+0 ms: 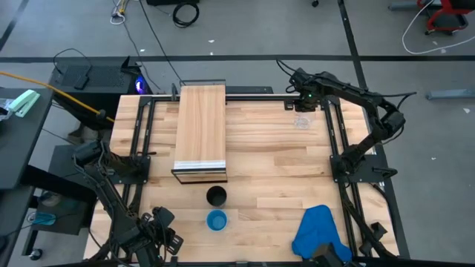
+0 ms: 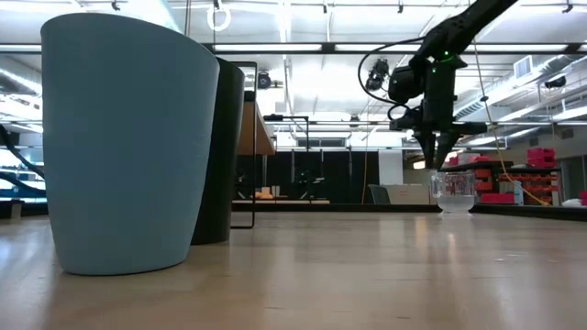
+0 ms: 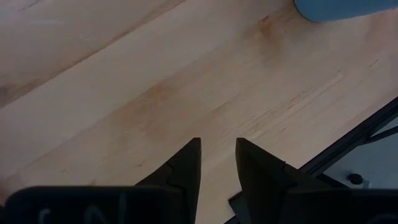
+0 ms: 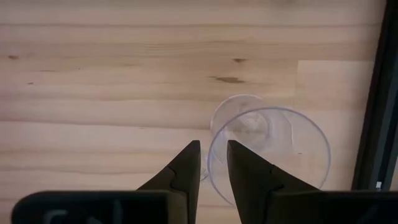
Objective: Stack small to large cups/mugs on shelf
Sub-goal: Move the transparent mug to the bottom of the table
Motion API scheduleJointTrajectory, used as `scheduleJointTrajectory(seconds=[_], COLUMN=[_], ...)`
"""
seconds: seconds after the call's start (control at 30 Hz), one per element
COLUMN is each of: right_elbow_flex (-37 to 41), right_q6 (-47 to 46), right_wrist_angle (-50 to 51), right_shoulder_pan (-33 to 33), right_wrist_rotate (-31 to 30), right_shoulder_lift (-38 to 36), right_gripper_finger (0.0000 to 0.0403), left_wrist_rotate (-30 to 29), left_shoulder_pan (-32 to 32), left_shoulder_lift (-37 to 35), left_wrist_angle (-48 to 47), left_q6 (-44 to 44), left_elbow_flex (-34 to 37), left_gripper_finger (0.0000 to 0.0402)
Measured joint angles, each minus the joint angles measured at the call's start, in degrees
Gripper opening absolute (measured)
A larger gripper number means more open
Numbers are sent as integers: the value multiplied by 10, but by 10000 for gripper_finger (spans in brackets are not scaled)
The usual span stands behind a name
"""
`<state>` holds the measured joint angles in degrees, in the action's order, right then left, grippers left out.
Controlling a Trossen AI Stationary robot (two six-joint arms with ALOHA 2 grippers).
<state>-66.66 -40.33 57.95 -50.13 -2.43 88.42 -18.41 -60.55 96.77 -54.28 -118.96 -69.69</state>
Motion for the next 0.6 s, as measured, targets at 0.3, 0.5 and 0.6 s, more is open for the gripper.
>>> scheduleJointTrajectory(seconds=[0.3, 0.5, 0.6], right_elbow_flex=[51, 48, 47], right_q6=[-21, -19, -16], right_wrist_angle=[-29, -37, -40], right_shoulder_pan=[-2, -2, -2], right_wrist_rotate=[10, 10, 10], right_shoulder_lift=[3, 2, 0], right_gripper_finger=[87, 87, 87], left_wrist_rotate=[0, 0, 0], left_shoulder_pan=[0, 0, 0], left_shoulder_lift=[0, 0, 0], left_wrist_angle=[0, 0, 0], left_q6=[0, 0, -1], left_elbow_flex=[0, 0, 0], left_gripper_finger=[107, 107, 107])
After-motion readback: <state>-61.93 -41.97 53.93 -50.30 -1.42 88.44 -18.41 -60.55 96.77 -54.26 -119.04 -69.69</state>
